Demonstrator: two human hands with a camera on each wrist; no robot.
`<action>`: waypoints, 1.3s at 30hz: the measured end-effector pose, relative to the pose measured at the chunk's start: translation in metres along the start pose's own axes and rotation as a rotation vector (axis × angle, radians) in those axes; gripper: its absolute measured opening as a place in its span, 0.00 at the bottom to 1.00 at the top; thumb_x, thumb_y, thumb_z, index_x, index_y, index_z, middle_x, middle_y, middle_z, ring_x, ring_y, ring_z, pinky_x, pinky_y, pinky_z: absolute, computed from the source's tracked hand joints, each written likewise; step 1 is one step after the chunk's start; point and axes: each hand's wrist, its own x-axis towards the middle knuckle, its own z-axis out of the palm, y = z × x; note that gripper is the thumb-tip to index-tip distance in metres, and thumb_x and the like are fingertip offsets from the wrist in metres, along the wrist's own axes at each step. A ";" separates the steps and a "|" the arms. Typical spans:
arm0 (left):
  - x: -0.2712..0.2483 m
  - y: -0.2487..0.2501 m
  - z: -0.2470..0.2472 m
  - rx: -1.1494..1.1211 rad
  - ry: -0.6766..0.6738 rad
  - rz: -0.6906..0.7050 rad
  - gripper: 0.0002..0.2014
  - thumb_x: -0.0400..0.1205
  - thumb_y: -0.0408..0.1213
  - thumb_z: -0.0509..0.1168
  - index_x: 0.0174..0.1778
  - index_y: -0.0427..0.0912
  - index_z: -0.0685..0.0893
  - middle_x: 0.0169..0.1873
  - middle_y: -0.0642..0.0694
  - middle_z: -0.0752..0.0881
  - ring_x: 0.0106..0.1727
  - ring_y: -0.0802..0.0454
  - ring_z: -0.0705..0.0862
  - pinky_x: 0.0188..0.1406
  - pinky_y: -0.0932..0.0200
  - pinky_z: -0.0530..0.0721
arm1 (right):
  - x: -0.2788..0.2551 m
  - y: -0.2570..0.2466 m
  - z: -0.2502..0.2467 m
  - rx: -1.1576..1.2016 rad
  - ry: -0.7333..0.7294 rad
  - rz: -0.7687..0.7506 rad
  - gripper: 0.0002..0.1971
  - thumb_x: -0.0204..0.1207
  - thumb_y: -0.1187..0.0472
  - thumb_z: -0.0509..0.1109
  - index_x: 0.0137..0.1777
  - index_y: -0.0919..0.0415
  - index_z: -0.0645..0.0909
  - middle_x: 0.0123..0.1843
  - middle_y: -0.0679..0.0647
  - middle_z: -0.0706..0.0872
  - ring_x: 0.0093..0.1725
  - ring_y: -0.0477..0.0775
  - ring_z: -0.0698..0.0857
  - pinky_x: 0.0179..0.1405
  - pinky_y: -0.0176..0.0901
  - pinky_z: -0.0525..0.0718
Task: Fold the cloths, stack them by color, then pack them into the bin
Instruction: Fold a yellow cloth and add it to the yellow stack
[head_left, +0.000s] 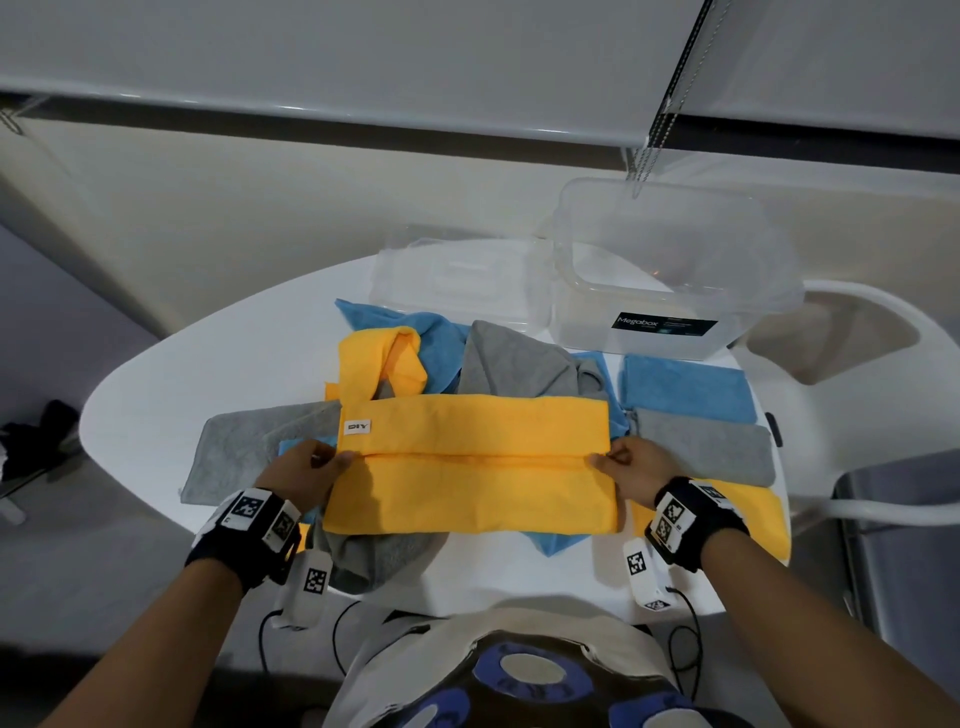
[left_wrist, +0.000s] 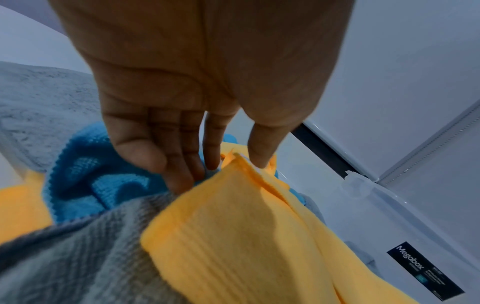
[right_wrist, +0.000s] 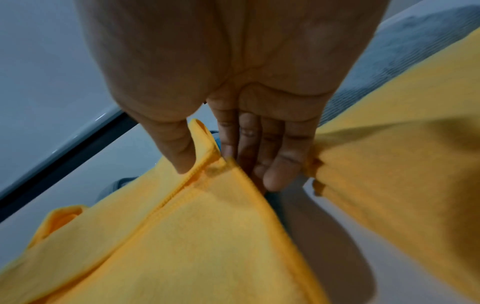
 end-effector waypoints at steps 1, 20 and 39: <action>0.001 0.002 0.002 0.008 0.019 -0.003 0.26 0.82 0.58 0.60 0.67 0.41 0.77 0.58 0.40 0.85 0.56 0.42 0.84 0.55 0.50 0.81 | 0.000 -0.005 0.000 -0.001 0.029 0.004 0.17 0.75 0.43 0.73 0.42 0.58 0.79 0.38 0.54 0.85 0.44 0.57 0.85 0.45 0.47 0.80; 0.008 0.003 -0.003 0.061 0.116 0.015 0.14 0.85 0.46 0.61 0.42 0.41 0.84 0.36 0.44 0.86 0.39 0.46 0.84 0.44 0.55 0.78 | -0.007 0.002 -0.005 -0.021 0.142 0.024 0.10 0.79 0.54 0.72 0.36 0.52 0.78 0.43 0.54 0.86 0.47 0.58 0.84 0.50 0.46 0.80; 0.005 0.019 0.016 0.065 0.063 -0.016 0.23 0.88 0.52 0.51 0.63 0.35 0.77 0.57 0.35 0.84 0.57 0.38 0.82 0.51 0.53 0.77 | -0.009 -0.010 0.008 0.066 -0.088 0.096 0.19 0.83 0.42 0.63 0.57 0.59 0.81 0.51 0.55 0.83 0.51 0.59 0.82 0.51 0.47 0.76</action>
